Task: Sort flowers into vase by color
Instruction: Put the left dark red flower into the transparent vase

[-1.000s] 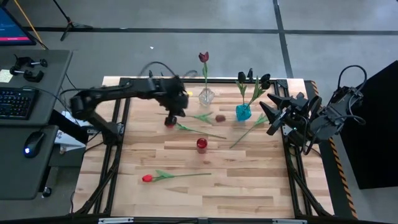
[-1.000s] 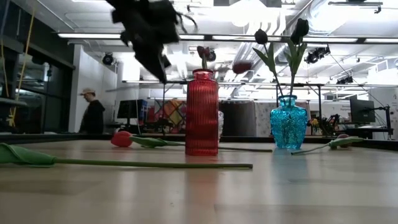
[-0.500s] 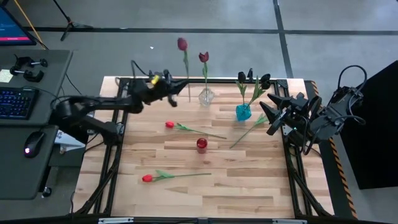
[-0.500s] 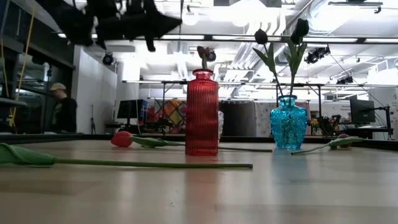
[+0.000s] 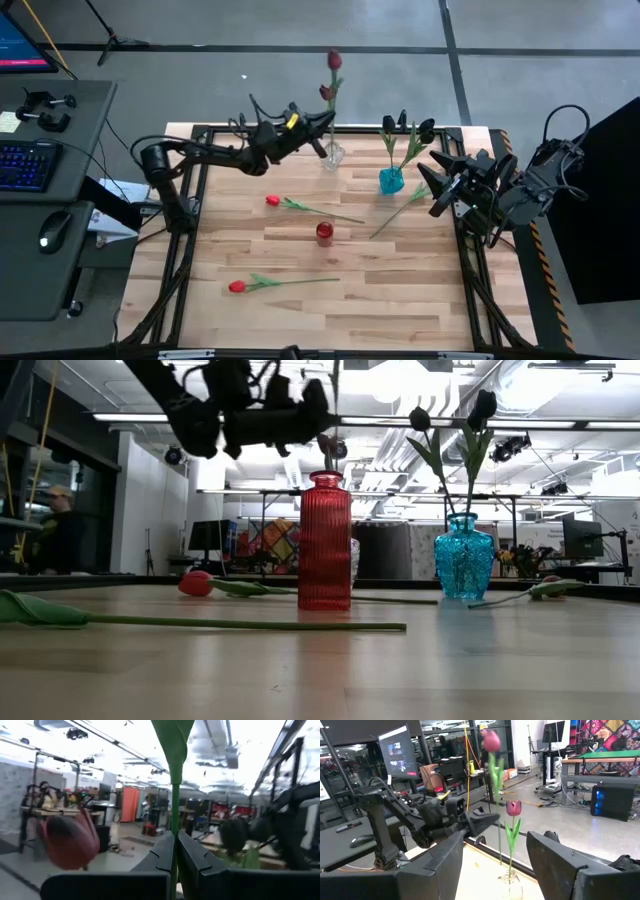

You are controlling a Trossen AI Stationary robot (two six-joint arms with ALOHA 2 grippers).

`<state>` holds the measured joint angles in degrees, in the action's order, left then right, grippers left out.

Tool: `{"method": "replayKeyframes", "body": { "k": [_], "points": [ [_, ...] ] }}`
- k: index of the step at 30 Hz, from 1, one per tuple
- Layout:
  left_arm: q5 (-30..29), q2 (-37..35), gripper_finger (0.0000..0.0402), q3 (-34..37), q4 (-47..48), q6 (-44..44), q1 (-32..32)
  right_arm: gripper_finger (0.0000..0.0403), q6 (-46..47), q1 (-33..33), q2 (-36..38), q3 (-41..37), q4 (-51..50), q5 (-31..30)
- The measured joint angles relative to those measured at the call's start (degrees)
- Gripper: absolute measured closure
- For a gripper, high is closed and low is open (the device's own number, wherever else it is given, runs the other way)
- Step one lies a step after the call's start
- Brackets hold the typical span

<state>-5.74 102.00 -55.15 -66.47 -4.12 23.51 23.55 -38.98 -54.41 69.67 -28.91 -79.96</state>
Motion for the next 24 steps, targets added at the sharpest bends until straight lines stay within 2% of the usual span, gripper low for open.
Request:
{"method": "replayKeyframes", "body": {
  "k": [9,15,21,24],
  "points": [
    [-5.31,6.46,0.0401,-2.72,-0.01,-1.34,-0.15,0.0194,0.02,0.00,0.00,0.00,0.09,-0.01],
    [-8.15,6.95,0.0401,-2.76,-0.03,-0.10,-0.33,0.0194,0.01,0.00,0.00,0.00,0.11,-0.02],
    [-8.44,6.93,0.0401,-2.76,5.05,-0.11,-0.39,0.0194,0.02,0.00,0.00,0.00,0.09,0.00],
    [-10.69,6.97,0.0401,-2.76,6.91,-0.11,-0.88,0.0194,0.25,0.00,0.00,0.00,0.11,-0.02]
  ]
}}
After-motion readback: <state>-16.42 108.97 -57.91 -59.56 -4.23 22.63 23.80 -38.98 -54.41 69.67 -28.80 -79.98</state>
